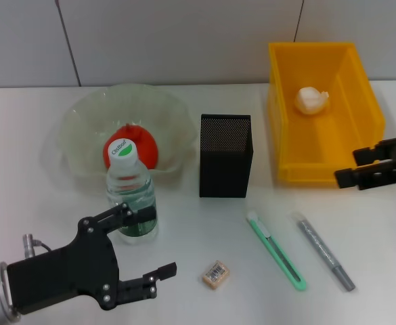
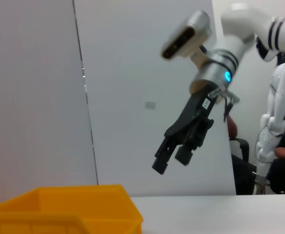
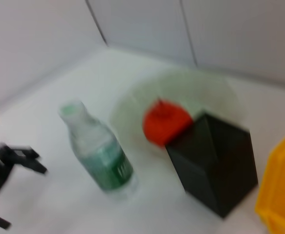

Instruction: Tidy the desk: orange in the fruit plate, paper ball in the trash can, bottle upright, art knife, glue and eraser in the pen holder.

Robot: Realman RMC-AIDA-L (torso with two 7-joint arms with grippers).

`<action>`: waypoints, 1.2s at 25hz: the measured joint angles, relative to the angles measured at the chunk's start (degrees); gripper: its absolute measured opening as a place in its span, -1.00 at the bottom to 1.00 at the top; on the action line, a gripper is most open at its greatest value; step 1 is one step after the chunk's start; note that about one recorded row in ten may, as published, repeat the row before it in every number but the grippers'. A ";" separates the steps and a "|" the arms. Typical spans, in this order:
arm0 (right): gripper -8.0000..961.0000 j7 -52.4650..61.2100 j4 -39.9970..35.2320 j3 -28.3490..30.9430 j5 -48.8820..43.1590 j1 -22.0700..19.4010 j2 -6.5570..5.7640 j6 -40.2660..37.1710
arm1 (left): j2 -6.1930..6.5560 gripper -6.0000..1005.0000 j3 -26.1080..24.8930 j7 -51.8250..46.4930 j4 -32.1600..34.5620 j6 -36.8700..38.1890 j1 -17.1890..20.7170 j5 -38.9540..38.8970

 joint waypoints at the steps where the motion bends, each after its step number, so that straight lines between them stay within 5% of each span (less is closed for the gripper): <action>1: 0.53 4.22 1.58 -2.81 -2.73 1.56 -0.16 -0.14 | 0.00 0.62 -0.03 0.33 -0.64 -0.21 -0.04 0.00; 9: 0.53 22.70 5.06 -20.86 -13.82 9.11 1.46 0.95 | 0.01 0.62 -0.03 0.10 -2.21 -1.05 -0.28 -0.01; 19: 0.52 34.06 -2.28 -31.97 -21.17 14.54 3.26 6.51 | -0.02 0.62 0.40 0.28 -2.33 -1.88 -0.23 0.21; 30: 0.52 37.27 -9.11 -37.70 -22.49 16.13 3.56 13.60 | -0.09 0.62 0.53 0.36 -2.57 -2.46 -0.60 0.56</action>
